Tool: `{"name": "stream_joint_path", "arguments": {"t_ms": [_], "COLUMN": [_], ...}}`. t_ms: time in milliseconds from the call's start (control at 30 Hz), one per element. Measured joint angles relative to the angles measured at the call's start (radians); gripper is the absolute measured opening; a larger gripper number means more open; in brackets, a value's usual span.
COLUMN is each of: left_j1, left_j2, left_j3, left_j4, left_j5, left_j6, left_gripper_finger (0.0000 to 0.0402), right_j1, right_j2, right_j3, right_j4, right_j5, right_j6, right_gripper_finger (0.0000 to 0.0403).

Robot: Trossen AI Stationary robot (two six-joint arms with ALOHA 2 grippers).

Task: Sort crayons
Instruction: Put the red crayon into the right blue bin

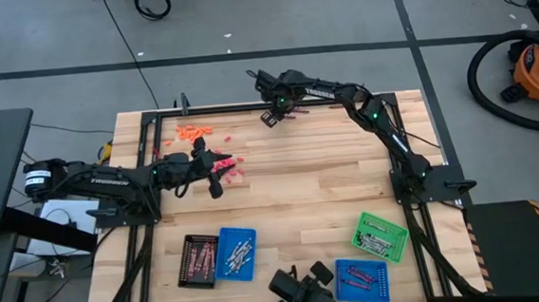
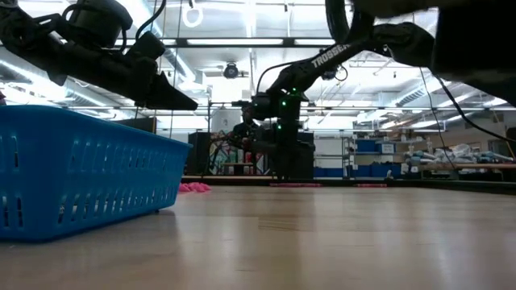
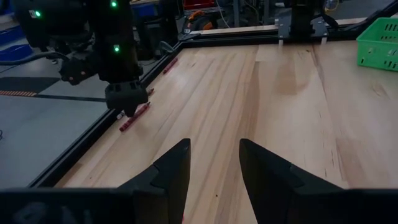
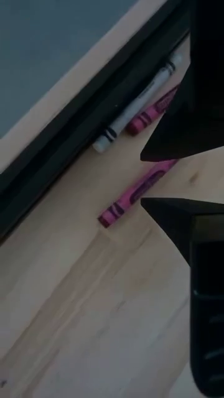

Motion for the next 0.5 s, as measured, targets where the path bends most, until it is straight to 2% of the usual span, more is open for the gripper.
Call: {"name": "stream_joint_path", "arguments": {"t_ms": [500], "left_j1": [-0.010], "left_j2": [0.000], "left_j3": [0.000], "left_j4": [0.016], "left_j5": [0.000], "left_j6": [0.000], "left_gripper_finger": [0.0149], "right_j1": [0.022], "right_j2": [0.000], "right_j3": [-0.057], "right_j4": [-0.036], "right_j5": [-0.135], "right_j6": [-0.048], "right_gripper_finger": [0.0097]}}
